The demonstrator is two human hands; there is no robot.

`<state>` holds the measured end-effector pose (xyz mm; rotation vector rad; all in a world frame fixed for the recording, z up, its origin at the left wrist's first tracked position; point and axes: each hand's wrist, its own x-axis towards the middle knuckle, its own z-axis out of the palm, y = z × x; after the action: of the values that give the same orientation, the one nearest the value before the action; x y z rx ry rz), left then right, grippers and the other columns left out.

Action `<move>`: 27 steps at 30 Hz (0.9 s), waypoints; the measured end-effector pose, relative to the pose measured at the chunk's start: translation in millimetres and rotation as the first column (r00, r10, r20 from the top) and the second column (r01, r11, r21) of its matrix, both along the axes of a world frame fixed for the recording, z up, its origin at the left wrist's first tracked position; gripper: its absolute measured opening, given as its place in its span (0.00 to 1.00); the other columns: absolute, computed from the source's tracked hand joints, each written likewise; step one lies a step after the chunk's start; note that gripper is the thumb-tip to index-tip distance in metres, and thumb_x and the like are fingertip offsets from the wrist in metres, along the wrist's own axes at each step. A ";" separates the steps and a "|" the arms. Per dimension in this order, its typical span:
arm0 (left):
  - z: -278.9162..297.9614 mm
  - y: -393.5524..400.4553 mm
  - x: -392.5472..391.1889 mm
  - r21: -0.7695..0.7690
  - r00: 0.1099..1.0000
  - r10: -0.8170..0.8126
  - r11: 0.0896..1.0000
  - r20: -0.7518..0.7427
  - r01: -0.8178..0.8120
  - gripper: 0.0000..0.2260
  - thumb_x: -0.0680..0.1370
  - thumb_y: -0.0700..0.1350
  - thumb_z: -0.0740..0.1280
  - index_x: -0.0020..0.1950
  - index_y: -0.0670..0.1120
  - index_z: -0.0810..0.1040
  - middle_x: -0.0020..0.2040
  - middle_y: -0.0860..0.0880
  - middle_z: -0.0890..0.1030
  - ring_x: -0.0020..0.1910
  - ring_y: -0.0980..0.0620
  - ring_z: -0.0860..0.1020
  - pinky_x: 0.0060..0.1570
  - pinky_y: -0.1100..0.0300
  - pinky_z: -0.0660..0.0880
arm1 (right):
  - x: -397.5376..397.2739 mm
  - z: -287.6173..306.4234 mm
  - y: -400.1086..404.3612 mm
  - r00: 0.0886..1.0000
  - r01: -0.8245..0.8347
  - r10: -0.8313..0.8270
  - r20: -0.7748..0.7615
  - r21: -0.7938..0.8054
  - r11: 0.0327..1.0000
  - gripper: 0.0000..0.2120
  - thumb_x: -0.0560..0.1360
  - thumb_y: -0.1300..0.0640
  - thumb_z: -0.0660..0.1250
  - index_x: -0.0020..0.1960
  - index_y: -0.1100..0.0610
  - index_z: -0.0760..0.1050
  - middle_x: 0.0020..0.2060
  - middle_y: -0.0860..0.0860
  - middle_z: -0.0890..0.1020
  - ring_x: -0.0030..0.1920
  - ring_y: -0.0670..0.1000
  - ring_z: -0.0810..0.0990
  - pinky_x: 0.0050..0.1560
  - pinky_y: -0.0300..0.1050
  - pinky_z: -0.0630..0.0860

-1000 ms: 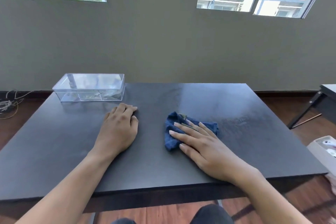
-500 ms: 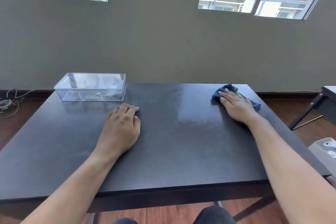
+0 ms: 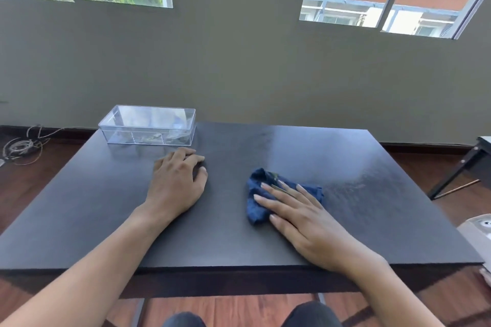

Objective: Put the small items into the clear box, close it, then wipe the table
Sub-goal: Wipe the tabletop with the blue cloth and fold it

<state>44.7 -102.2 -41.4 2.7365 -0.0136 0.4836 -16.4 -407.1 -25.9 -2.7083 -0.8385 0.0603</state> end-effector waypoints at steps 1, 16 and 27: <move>1.6 7.9 -2.5 0.029 1.000 -0.005 1.000 -0.015 0.006 0.17 0.79 0.55 0.61 0.63 0.53 0.81 0.65 0.53 0.78 0.66 0.47 0.74 0.67 0.49 0.63 | -9.3 2.9 -13.5 1.000 -0.003 0.003 -0.007 -0.009 1.000 0.22 0.86 0.43 0.50 0.79 0.31 0.56 0.79 0.29 0.50 0.80 0.36 0.41 0.81 0.46 0.40; 3.3 88.6 -40.8 0.069 0.991 0.017 0.998 -0.129 -0.008 0.27 0.79 0.64 0.52 0.75 0.55 0.70 0.76 0.57 0.69 0.76 0.52 0.65 0.74 0.50 0.58 | 168.4 3.9 63.0 0.922 0.376 -0.380 -0.078 -0.064 0.924 0.24 0.85 0.43 0.48 0.80 0.39 0.57 0.83 0.41 0.52 0.83 0.53 0.47 0.80 0.61 0.38; 6.8 107.4 -42.2 -0.051 0.986 -0.028 0.999 -0.164 0.020 0.23 0.81 0.62 0.60 0.74 0.55 0.72 0.76 0.56 0.70 0.76 0.52 0.65 0.74 0.49 0.60 | 18.2 -1.7 98.8 0.995 -0.098 0.098 0.032 -0.015 0.995 0.24 0.85 0.45 0.50 0.81 0.37 0.55 0.81 0.35 0.51 0.82 0.41 0.42 0.81 0.48 0.39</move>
<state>2.5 5.2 -34.6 2.7157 0.0077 0.2468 1.8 -308.4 -27.6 -2.6856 -0.9834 0.0437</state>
